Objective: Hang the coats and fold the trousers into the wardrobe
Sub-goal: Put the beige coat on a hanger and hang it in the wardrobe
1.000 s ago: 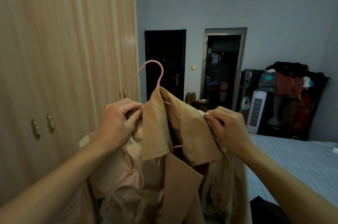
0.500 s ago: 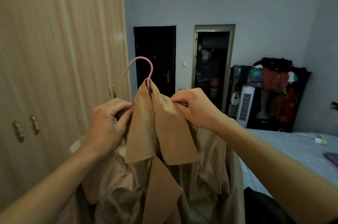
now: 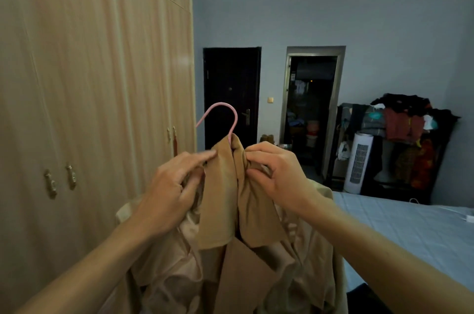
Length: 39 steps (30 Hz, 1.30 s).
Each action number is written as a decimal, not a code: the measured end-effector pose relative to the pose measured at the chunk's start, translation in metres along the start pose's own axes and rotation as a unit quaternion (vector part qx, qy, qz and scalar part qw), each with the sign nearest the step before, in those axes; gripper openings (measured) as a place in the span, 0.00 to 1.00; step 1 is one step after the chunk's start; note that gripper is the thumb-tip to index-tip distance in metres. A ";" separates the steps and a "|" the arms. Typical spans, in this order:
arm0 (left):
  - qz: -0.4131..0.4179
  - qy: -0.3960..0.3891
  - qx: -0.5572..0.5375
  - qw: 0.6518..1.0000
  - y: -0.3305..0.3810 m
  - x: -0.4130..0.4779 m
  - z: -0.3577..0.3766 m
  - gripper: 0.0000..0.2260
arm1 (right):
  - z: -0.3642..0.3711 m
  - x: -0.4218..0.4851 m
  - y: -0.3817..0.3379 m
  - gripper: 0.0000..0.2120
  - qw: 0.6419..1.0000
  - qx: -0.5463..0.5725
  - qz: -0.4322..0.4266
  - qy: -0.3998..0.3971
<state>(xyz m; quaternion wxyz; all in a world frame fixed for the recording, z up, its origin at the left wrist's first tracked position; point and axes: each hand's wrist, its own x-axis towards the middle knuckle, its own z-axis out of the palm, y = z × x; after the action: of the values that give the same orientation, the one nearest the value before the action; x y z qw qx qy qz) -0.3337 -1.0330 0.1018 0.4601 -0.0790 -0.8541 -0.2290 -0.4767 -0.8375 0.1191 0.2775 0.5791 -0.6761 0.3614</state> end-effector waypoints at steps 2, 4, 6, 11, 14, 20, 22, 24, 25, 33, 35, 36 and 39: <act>0.000 -0.016 -0.005 1.000 0.002 -0.005 -0.006 0.15 | 0.009 0.000 -0.006 0.11 1.000 -0.002 0.002 0.010; -0.005 -0.030 0.018 0.999 0.004 -0.012 -0.011 0.20 | 0.018 0.001 -0.013 0.08 1.000 -0.018 0.008 0.004; 0.001 -0.019 0.072 0.997 -0.001 -0.016 -0.015 0.21 | 0.025 0.004 -0.022 0.07 0.999 -0.041 0.015 -0.002; 0.019 0.060 0.131 0.989 -0.016 -0.025 -0.032 0.10 | 0.042 0.017 -0.050 0.10 0.997 -0.080 -0.016 -0.004; 0.035 0.095 0.163 0.981 -0.016 -0.031 -0.049 0.09 | 0.055 0.022 -0.065 0.09 0.998 -0.055 -0.030 0.005; 0.036 0.121 0.221 0.967 -0.002 -0.053 -0.087 0.06 | 0.075 0.031 -0.096 0.07 0.998 0.018 -0.054 0.039; 0.035 0.130 0.255 0.958 0.009 -0.063 -0.100 0.06 | 0.080 0.033 -0.106 0.07 0.995 0.056 -0.073 0.047; 0.022 0.138 0.295 0.945 0.023 -0.073 -0.112 0.06 | 0.085 0.035 -0.117 0.09 0.989 0.111 -0.091 0.048; 0.010 0.139 0.310 0.940 0.030 -0.078 -0.118 0.06 | 0.088 0.036 -0.122 0.10 0.985 0.137 -0.099 0.048; -0.089 0.116 0.433 0.889 0.101 -0.124 -0.171 0.07 | 0.113 0.034 -0.183 0.10 0.948 0.276 -0.152 0.055; -0.102 0.102 0.475 0.868 0.117 -0.138 -0.192 0.07 | 0.118 0.036 -0.207 0.10 0.939 0.297 -0.163 0.059; -0.104 0.092 0.502 0.854 0.125 -0.145 -0.204 0.07 | 0.120 0.037 -0.220 0.10 0.936 0.306 -0.166 0.057; -0.108 0.072 0.595 0.793 0.145 -0.164 -0.235 0.06 | 0.129 0.042 -0.257 0.11 0.925 0.333 -0.178 0.050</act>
<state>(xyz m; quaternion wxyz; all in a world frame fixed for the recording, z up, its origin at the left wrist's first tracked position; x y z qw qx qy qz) -0.0145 -1.0016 0.1237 0.4489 0.3203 -0.7890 0.2710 -0.2252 -0.9839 0.1198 0.1620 0.7301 -0.3877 0.5389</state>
